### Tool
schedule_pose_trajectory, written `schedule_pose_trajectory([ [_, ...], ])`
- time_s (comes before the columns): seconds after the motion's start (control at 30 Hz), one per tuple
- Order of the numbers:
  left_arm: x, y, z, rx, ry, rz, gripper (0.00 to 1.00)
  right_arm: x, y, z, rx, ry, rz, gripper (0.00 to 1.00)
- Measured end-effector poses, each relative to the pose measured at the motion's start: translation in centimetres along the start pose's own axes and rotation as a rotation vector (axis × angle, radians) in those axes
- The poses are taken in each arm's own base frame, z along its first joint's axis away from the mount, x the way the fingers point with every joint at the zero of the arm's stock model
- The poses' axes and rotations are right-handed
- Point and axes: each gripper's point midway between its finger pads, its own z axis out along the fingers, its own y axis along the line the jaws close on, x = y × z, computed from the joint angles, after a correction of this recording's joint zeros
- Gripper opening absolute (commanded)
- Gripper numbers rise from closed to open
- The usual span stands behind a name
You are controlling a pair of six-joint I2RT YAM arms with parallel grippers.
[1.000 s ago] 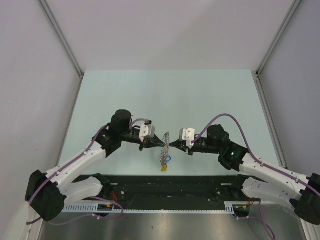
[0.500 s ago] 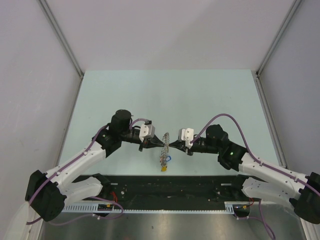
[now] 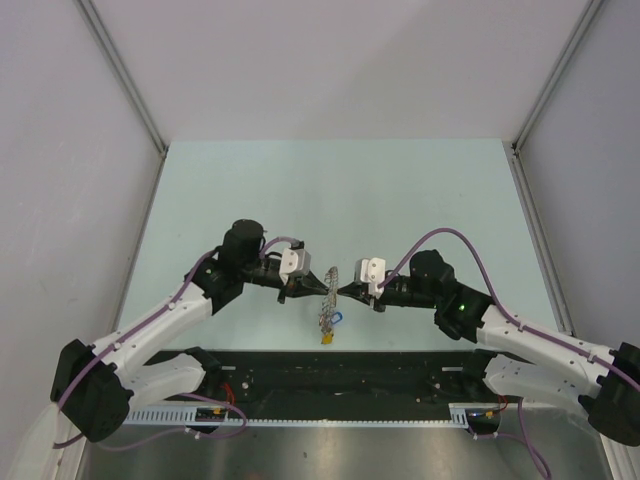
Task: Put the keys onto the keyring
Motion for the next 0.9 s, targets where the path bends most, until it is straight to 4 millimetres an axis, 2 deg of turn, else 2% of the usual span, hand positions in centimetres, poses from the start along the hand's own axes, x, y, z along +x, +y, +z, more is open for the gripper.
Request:
schedule_pose_trajectory([
  [0.9,0.42,-0.17,0.55,0.009,0.040,-0.039,0.00,0.78,0.20,0.23,-0.001,0.029,0.011,0.00],
])
